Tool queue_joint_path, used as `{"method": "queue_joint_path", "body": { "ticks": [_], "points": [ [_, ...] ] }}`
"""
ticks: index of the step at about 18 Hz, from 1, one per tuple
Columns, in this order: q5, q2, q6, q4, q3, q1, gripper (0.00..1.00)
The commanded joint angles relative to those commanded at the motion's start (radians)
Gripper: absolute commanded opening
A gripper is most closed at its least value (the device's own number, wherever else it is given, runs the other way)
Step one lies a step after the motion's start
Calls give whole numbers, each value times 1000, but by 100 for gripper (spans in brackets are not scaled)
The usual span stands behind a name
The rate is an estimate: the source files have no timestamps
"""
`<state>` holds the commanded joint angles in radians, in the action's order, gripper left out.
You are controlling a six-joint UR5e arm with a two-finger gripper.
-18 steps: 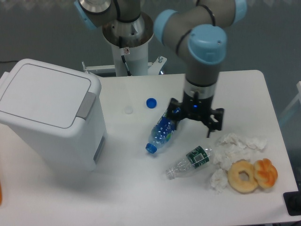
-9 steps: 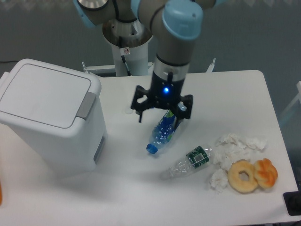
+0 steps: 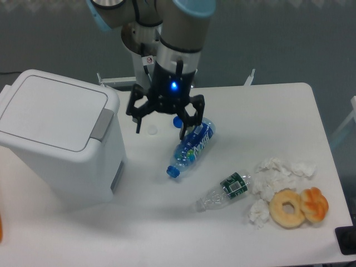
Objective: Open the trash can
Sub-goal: 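Lower the gripper onto the lid edge of the white trash can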
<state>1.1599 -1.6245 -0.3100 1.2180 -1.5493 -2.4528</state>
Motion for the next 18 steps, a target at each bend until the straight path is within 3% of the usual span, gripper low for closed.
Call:
{"method": "queue_joint_path", "body": {
  "ticks": [7,9,12,18],
  "points": [
    [-88,31,22,-3,-35,5,34],
    [-89,35,20,-8,-48,14,11],
    [-118,35,46,-9,-51,35,4],
    [-163,40,71,-9,-71,58,4]
  ]
}}
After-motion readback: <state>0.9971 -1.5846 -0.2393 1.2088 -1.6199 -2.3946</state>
